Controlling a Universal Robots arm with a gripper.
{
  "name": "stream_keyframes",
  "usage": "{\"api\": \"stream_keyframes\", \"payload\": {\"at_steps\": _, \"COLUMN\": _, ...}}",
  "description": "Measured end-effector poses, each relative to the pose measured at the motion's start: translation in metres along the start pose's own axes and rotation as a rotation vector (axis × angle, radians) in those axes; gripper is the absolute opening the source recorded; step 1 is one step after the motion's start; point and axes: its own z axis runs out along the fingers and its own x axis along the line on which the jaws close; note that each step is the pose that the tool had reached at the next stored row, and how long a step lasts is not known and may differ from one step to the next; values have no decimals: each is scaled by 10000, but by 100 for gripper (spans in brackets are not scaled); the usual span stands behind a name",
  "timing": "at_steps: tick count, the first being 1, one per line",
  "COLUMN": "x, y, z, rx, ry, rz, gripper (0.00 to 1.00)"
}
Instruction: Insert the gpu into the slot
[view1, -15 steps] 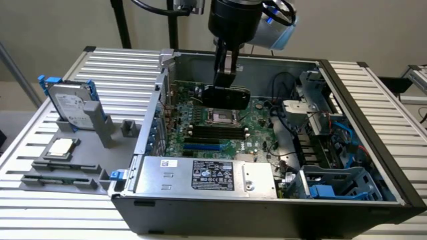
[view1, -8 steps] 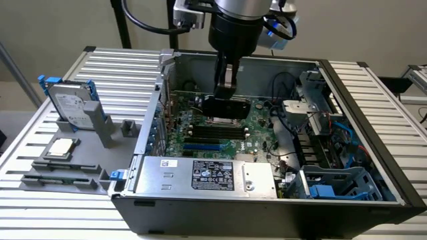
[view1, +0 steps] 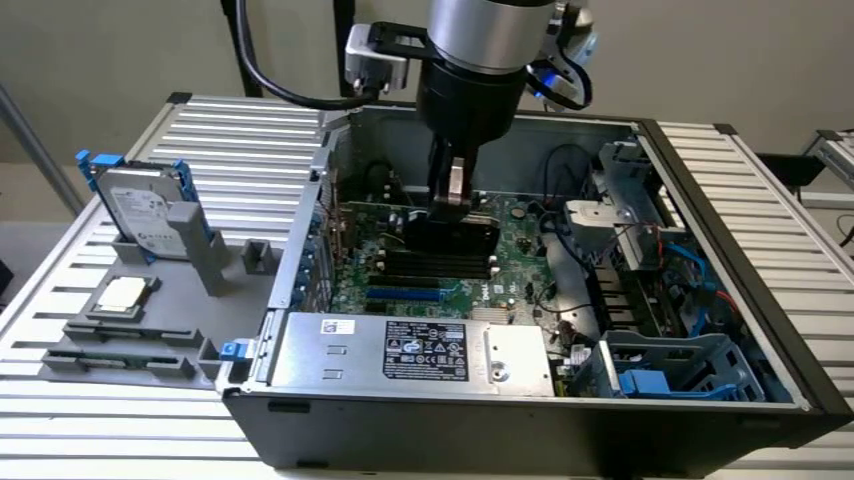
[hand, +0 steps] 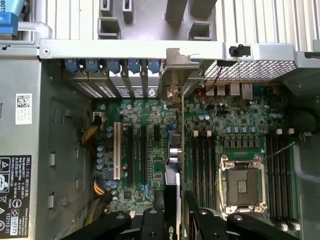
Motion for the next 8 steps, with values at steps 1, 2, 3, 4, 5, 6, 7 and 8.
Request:
{"api": "stream_keyframes", "payload": {"at_steps": 1, "x": 13, "y": -2, "z": 18, "rx": 0, "ry": -15, "rz": -1, "gripper": 26}}
{"api": "stream_keyframes", "payload": {"at_steps": 2, "x": 25, "y": -5, "z": 37, "rx": 0, "ry": -27, "rz": -3, "gripper": 26}}
{"api": "stream_keyframes", "payload": {"at_steps": 3, "x": 33, "y": -6, "z": 53, "rx": -1, "ry": -32, "rz": -3, "gripper": 26}}
{"api": "stream_keyframes", "payload": {"at_steps": 4, "x": 39, "y": -7, "z": 70, "rx": -2, "ry": -34, "rz": -2, "gripper": 26}}
{"api": "stream_keyframes", "payload": {"at_steps": 5, "x": 41, "y": -7, "z": 88, "rx": -2, "ry": -38, "rz": -2, "gripper": 26}}
{"api": "stream_keyframes", "payload": {"at_steps": 6, "x": 42, "y": -4, "z": 106, "rx": -1, "ry": -39, "rz": -3, "gripper": 26}}
{"api": "stream_keyframes", "payload": {"at_steps": 7, "x": 44, "y": 3, "z": 125, "rx": 0, "ry": -41, "rz": -4, "gripper": 26}}
{"api": "stream_keyframes", "payload": {"at_steps": 8, "x": 46, "y": 16, "z": 145, "rx": 2, "ry": -42, "rz": -5, "gripper": 26}}
